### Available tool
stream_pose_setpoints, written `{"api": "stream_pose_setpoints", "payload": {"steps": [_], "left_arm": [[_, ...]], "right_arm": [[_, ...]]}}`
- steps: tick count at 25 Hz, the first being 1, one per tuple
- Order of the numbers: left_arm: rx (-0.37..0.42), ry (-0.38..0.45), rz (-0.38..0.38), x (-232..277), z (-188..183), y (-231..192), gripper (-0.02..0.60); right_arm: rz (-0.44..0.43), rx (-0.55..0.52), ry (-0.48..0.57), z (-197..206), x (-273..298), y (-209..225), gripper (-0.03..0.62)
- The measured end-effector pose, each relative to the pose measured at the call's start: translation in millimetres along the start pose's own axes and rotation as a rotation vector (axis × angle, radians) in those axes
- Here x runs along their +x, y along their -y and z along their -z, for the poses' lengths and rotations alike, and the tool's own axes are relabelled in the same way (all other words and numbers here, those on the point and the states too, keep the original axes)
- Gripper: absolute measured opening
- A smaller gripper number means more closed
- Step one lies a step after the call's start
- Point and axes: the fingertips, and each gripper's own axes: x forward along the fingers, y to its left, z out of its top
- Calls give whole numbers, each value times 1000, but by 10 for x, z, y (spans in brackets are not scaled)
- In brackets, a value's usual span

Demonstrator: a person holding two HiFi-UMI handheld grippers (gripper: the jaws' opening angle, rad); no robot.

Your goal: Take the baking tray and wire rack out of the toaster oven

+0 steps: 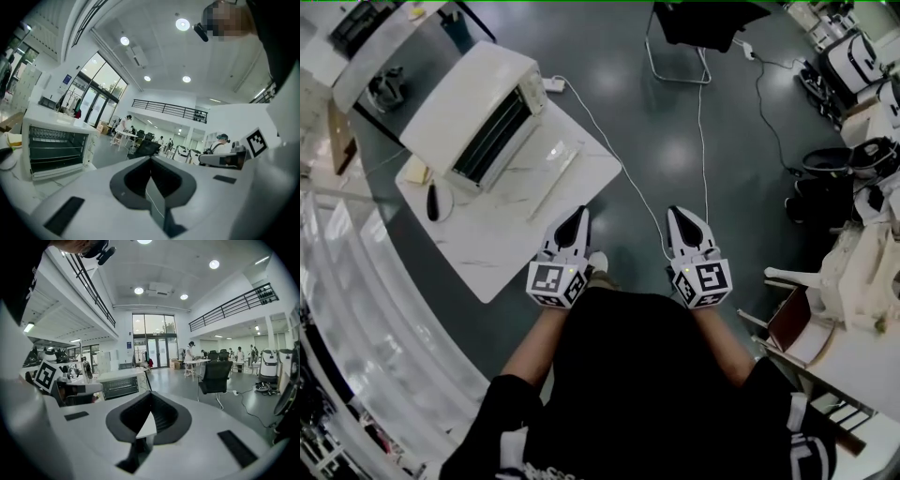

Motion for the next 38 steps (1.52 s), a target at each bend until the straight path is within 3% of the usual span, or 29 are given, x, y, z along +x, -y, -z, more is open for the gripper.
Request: {"api": "stream_pose_setpoints", "payload": {"steps": [6,11,14,16,23,30,33,38], "left_arm": [[-28,13,-76,37,-171,-535,20],[-87,59,-129,-60,-227,-752,20],[-80,102,-99,-118,-284,-785,20],[-73,102,-128,-127,-286,-860,20],[-158,104,-298,-60,-175,-1432,20],[-206,102,-569,96,-94,-2148,20],[-273,120,-658,140,-40,-2409,20],[-331,169,-772,217,62,-2651,20]], "right_arm": [[-3,25,-68,-69,463,-124,21],[-110,57,-30,-318,857,-391,23],[-152,96,-69,-234,1091,-542,23],[-209,87,-94,-172,1234,-662,23],[-398,73,-103,-204,2053,-852,23],[-639,35,-202,62,2910,-1020,23],[-735,33,-247,153,3179,-1085,23],[-821,17,-296,234,3539,-1167,23]]}}
